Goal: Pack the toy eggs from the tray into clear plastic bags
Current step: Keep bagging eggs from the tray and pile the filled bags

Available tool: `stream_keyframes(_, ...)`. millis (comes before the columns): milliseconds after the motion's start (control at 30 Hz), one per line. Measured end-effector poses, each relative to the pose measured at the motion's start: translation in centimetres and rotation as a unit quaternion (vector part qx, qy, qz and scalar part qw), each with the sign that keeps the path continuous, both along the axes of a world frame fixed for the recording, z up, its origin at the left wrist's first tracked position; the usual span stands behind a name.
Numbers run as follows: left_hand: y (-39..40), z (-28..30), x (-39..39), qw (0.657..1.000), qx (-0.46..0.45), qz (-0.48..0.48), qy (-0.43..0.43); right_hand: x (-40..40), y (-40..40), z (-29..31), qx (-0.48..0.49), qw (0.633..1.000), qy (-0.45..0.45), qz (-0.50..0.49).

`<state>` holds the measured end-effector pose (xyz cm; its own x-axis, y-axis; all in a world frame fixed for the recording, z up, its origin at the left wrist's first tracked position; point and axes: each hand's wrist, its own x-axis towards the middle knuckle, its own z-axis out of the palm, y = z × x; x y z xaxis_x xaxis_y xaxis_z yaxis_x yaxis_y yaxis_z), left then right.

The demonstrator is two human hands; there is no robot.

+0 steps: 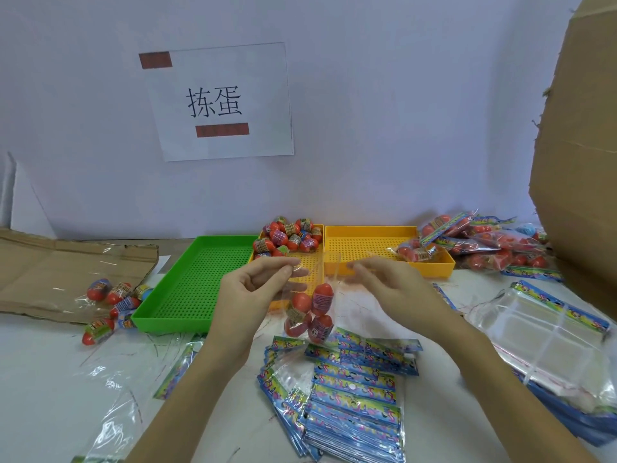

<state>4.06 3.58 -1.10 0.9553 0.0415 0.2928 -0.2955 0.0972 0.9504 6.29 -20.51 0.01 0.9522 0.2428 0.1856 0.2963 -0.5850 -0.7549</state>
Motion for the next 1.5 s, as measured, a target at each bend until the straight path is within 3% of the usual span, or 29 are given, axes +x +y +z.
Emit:
stream_keyframes(67,0.1,0.0,0.0,1.0,0.002,0.001,0.0,-0.2,0.7,0.1,0.147,0.987,0.071,0.014)
stream_keyframes(100,0.1,0.0,0.0,1.0,0.002,0.001,0.001,-0.3,1.0,-0.2,0.155,0.986,0.058,-0.001)
stream_keyframes(200,0.2,0.0,0.1,1.0,0.003,0.0,0.004,-0.4,1.5,-1.1,-0.01,0.996,-0.072,-0.045)
stream_keyframes(367,0.2,-0.1,0.1,1.0,0.008,0.002,0.006,-0.2,1.5,-1.4,0.071,0.996,-0.033,-0.035)
stream_keyframes(500,0.2,-0.1,0.2,1.0,0.012,0.003,0.006,-0.1,1.1,-1.5,-0.003,0.999,-0.019,-0.031)
stream_keyframes(700,0.3,-0.2,0.2,1.0,0.006,0.028,0.01,-0.8,2.1,-1.1,0.094,0.996,-0.001,0.007)
stream_keyframes(867,0.1,-0.3,0.2,0.999,0.01,0.036,0.01,-0.8,2.9,-0.8,0.245,0.967,0.062,0.017)
stream_keyframes(1133,-0.1,0.0,-0.1,0.999,0.025,0.027,0.001,-1.1,3.8,-2.1,0.224,0.973,-0.036,-0.051)
stream_keyframes(1300,0.1,0.2,0.0,0.998,0.015,0.06,-0.006,-1.2,3.5,-1.6,0.263,0.963,-0.029,-0.053)
stream_keyframes(1500,0.3,0.3,-0.1,0.998,0.01,0.061,-0.003,-1.5,3.8,-1.0,0.245,0.969,-0.001,-0.016)
